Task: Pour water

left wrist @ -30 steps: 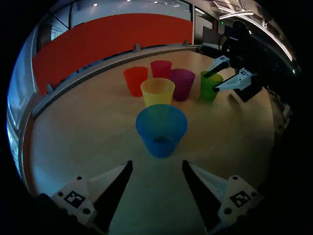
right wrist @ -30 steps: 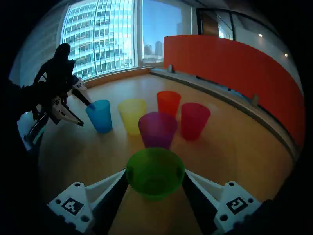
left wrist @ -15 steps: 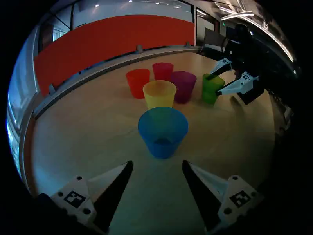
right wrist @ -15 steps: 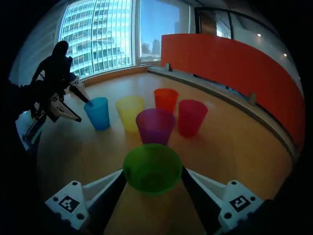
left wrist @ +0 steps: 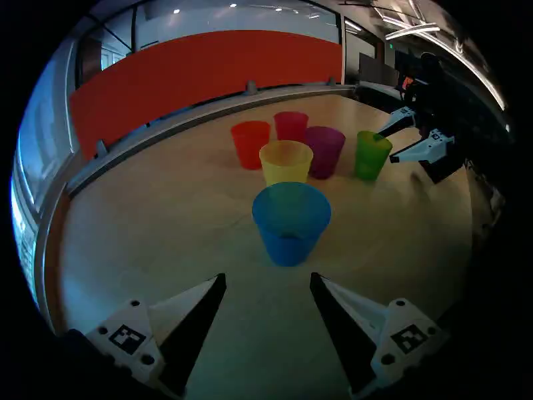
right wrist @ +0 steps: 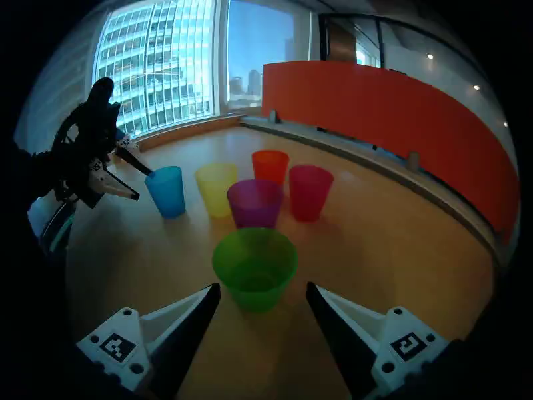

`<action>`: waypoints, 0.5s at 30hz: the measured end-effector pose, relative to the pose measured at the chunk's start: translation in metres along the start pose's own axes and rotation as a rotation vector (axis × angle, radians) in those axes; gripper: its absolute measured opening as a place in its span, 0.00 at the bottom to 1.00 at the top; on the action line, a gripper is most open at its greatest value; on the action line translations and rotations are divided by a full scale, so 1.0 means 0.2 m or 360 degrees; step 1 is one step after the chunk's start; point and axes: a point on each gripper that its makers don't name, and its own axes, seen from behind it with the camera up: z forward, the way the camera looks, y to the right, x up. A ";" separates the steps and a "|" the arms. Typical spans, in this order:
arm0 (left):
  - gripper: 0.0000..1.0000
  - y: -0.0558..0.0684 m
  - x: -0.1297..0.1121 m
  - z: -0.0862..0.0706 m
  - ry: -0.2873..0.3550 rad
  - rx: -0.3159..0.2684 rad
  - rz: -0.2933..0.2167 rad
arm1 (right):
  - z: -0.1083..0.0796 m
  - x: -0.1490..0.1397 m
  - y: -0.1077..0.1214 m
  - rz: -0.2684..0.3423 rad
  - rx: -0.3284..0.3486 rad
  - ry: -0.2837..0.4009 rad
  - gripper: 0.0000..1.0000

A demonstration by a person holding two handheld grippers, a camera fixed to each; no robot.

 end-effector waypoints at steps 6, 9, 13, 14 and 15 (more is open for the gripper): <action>0.94 -0.04 0.02 -0.04 0.0042 0.0071 -0.0048 | -0.10 -0.04 0.03 0.0039 -0.0078 0.0024 1.00; 0.94 -0.06 0.03 -0.06 0.0078 0.0110 -0.0065 | -0.14 -0.05 0.05 0.0064 -0.0117 0.0042 1.00; 0.94 -0.09 0.07 -0.09 0.0135 0.0174 -0.0092 | -0.20 -0.05 0.06 0.0086 -0.0168 0.0071 1.00; 0.94 -0.10 0.08 -0.09 0.0149 0.0190 -0.0100 | -0.22 -0.05 0.06 0.0090 -0.0180 0.0079 1.00; 0.94 -0.11 0.08 -0.10 0.0164 0.0212 -0.0112 | -0.23 -0.05 0.07 0.0095 -0.0192 0.0085 1.00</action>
